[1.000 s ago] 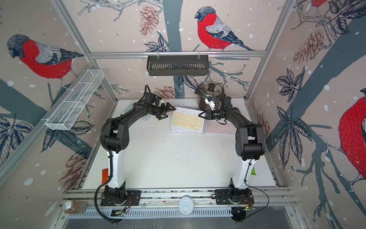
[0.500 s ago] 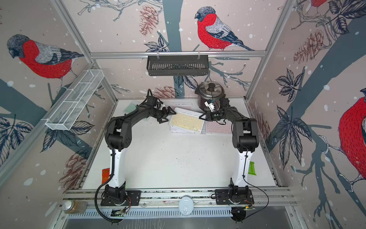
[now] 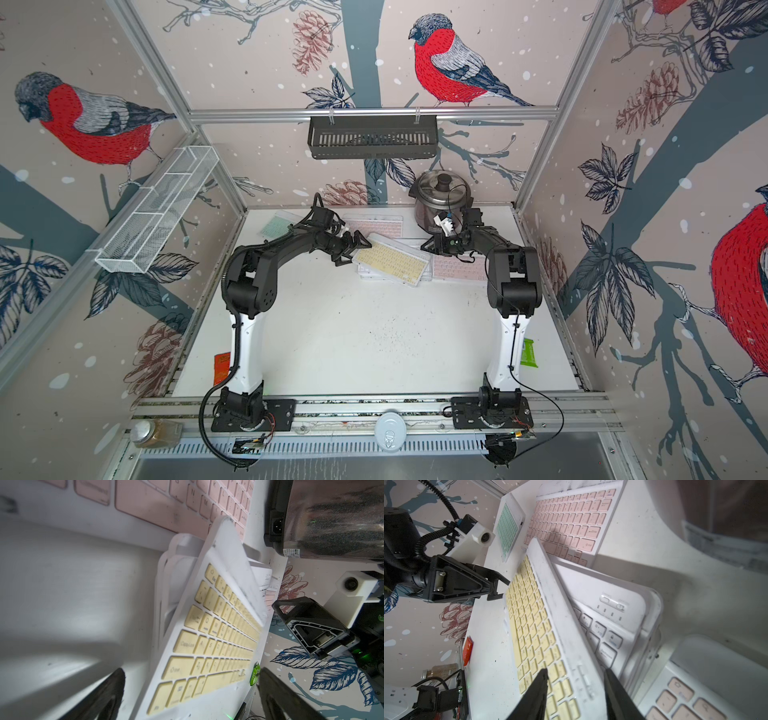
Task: Stack the numeric keypads
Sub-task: Place the numeric keypad at the numeric keypad.
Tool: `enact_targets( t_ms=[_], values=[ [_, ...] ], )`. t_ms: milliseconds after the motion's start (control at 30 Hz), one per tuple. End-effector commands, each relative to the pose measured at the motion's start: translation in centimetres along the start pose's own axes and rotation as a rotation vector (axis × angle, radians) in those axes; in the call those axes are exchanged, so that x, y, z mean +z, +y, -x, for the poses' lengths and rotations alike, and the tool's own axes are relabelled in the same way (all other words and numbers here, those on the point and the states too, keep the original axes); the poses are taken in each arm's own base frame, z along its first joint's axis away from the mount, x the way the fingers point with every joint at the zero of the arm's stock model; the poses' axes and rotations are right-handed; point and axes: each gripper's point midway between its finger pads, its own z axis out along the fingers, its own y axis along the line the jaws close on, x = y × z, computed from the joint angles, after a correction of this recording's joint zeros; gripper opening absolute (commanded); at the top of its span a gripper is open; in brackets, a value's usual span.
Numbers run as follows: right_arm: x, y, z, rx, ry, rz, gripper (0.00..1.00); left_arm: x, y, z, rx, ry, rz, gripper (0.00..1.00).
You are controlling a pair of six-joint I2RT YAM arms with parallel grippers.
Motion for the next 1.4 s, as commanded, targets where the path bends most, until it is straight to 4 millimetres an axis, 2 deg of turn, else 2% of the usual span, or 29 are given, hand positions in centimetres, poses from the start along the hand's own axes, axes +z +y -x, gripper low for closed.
enact_targets(
  t_ms=[0,167,233,333,533,633,767,1000,1200,1367],
  values=[
    [-0.6,-0.1,1.0,0.014,-0.046,-0.053,0.6,-0.5,-0.3,-0.1,0.008,-0.01,0.006,0.99],
    [-1.9,0.2,1.0,0.033,-0.089,-0.156,0.87,-0.8,-0.5,-0.3,0.015,-0.011,0.008,0.99],
    [-2.7,0.8,0.4,0.047,-0.111,-0.201,1.0,-1.1,-0.6,-0.3,0.02,-0.016,0.013,0.99],
    [-2.9,2.4,-1.6,0.024,-0.113,-0.314,1.0,-1.4,-0.8,-0.2,0.022,-0.022,0.014,0.99],
    [-0.6,3.2,-9.2,-0.077,0.021,-0.662,1.0,-2.1,-0.9,-0.4,0.013,-0.033,0.022,0.99],
    [-0.3,4.7,-11.4,-0.1,0.014,-0.705,1.0,-2.2,-0.8,-0.7,0.007,-0.034,0.019,0.99],
    [-0.1,6.1,-12.9,-0.114,0.013,-0.725,1.0,-2.3,-0.6,-0.9,0.006,-0.033,0.019,0.99],
    [1.2,4.6,-13.6,-0.104,0.045,-0.832,1.0,-2.4,-1.1,-0.6,0.011,-0.04,0.005,0.99],
    [0.0,2.3,-13.1,-0.043,0.028,-0.879,1.0,-2.4,-0.5,-0.6,0.001,-0.037,0.011,0.99],
    [-1.4,1.1,-11.7,0.003,-0.003,-0.874,1.0,-2.2,-0.8,-0.3,0.0,-0.038,-0.002,0.99]
  ],
)
